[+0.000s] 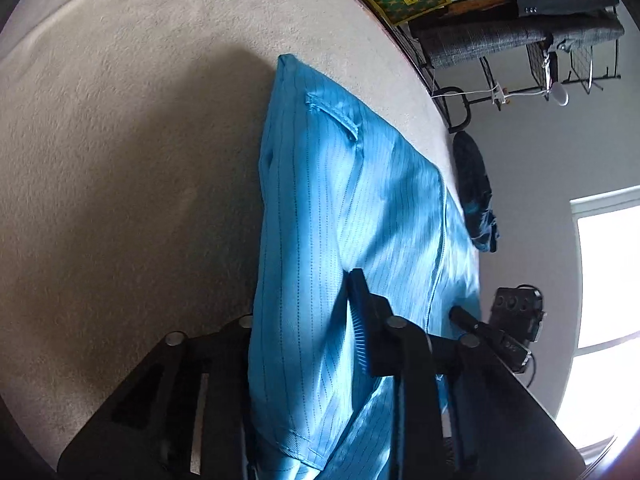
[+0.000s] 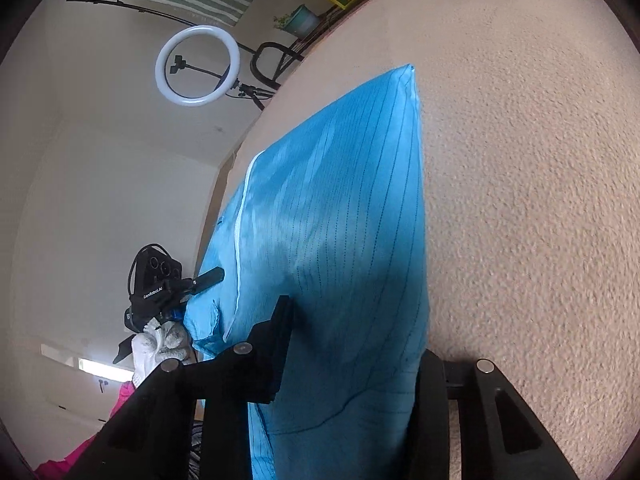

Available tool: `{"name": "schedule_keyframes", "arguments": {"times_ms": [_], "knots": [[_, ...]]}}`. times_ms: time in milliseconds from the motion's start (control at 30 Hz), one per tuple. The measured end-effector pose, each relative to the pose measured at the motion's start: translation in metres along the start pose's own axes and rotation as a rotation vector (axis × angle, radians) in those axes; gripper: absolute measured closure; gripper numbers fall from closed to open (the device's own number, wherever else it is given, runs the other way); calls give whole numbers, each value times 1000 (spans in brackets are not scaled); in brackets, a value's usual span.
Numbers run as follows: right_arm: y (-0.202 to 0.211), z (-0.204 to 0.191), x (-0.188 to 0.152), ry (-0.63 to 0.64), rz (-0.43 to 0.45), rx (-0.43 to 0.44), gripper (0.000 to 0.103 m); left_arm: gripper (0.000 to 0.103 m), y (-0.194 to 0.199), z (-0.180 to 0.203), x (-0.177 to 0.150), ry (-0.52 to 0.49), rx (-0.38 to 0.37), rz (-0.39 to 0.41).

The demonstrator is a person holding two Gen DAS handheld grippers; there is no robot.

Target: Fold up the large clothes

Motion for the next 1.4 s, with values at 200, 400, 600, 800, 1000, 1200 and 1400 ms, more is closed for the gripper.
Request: {"name": "schedule_keyframes", "arguments": {"times_ms": [200,400,600,800,1000,1200,1400], "knots": [[4,-20,6,82,16,-113,93,95,5,26,-5,-141,117,68],[11,-47,8,171,51,-200,98,97,13,55,-12,-239,165,122],[25,-75,10,275,84,-246,99,97,17,86,-16,-284,145,148],[49,-79,15,293,123,-267,99,98,16,112,-17,-312,105,151],[82,-76,24,313,151,-303,99,98,1,152,-15,-366,73,146],[131,-58,43,327,202,-341,99,98,-28,198,-8,-412,26,121],[182,-37,73,337,262,-400,99,98,-66,262,5,-468,-28,117]]}}
Point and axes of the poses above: each gripper's, at about its wrist camera, not at the fingertips, and y roughly against the way its jaws point, z to its right, x to its top, the point moved 6 cm from there along -y, roughly the way its jaws point, and after that the axes turned 1 degree about x, right-handed, at the moved point
